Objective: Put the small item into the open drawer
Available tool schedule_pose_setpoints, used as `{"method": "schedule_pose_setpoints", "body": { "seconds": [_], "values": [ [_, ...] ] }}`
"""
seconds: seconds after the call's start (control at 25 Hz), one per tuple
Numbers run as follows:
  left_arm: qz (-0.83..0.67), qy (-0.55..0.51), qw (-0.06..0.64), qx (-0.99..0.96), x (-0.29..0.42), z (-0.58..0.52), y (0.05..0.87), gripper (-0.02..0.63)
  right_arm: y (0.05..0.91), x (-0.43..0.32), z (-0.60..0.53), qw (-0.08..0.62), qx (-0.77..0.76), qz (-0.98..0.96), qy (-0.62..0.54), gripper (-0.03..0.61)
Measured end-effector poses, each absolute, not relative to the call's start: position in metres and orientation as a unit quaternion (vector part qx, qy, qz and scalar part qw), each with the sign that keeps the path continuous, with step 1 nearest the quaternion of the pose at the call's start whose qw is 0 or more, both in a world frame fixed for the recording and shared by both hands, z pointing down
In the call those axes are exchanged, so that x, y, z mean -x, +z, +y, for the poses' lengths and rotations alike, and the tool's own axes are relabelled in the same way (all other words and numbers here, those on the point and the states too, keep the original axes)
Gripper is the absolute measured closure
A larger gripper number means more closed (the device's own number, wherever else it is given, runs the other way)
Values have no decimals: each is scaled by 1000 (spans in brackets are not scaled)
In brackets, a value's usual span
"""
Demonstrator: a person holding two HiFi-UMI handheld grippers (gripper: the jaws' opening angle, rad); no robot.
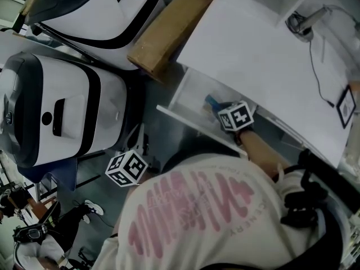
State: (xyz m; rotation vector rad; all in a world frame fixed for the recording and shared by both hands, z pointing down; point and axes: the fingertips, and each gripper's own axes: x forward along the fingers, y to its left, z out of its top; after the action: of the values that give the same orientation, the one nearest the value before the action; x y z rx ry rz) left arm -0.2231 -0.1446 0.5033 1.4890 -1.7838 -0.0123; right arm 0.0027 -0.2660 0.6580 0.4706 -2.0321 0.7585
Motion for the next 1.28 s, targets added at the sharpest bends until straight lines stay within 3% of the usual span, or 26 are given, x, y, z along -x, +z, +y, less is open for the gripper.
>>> {"method": "schedule_pose_setpoints", "body": {
  "seconds": [1.28],
  "values": [
    [-708, 3, 414, -571, 221, -144, 516, 584, 699, -23, -280, 472, -206, -789, 335, 402]
  ]
}}
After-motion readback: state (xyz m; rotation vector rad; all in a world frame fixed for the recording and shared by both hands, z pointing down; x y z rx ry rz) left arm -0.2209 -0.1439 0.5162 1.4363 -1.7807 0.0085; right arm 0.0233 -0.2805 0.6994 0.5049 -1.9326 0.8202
